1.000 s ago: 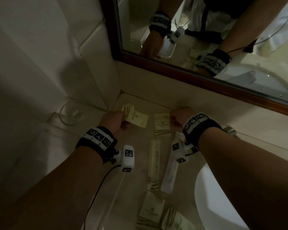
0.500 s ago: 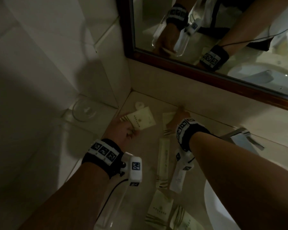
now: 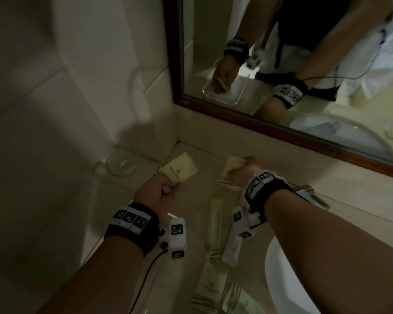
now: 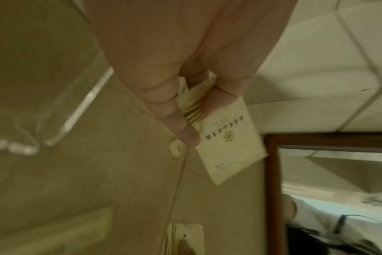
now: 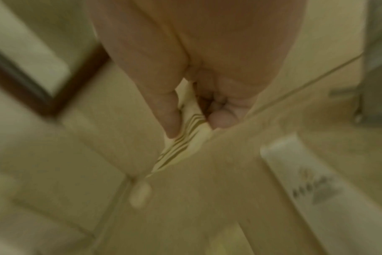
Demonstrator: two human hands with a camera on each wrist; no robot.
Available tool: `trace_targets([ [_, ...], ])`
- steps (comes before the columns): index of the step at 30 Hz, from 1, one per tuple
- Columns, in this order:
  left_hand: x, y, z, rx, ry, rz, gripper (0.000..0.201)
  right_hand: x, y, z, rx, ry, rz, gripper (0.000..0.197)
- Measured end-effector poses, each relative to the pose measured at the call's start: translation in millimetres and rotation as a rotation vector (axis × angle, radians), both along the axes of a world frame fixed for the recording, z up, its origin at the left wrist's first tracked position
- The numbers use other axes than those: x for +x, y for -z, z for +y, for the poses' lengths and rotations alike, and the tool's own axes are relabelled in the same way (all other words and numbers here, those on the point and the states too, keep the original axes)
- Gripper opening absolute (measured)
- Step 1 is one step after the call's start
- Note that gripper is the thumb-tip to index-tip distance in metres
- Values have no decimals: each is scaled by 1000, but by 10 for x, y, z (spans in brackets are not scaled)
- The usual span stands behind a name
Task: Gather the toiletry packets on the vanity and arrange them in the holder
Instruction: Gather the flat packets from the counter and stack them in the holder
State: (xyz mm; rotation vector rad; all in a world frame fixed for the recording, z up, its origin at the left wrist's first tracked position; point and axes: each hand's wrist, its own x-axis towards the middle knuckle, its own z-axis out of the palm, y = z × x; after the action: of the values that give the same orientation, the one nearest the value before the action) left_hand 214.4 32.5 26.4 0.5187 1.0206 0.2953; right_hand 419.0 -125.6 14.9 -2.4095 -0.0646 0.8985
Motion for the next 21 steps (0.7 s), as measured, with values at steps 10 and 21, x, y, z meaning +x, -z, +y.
trace_targets([
  [10, -63, -601, -538, 53, 68, -136, 19, -209, -745, -570, 413, 209, -10, 54],
  [21, -1022, -915, -992, 306, -27, -27, 16, -915, -1100, -1037, 586, 117, -44, 41],
])
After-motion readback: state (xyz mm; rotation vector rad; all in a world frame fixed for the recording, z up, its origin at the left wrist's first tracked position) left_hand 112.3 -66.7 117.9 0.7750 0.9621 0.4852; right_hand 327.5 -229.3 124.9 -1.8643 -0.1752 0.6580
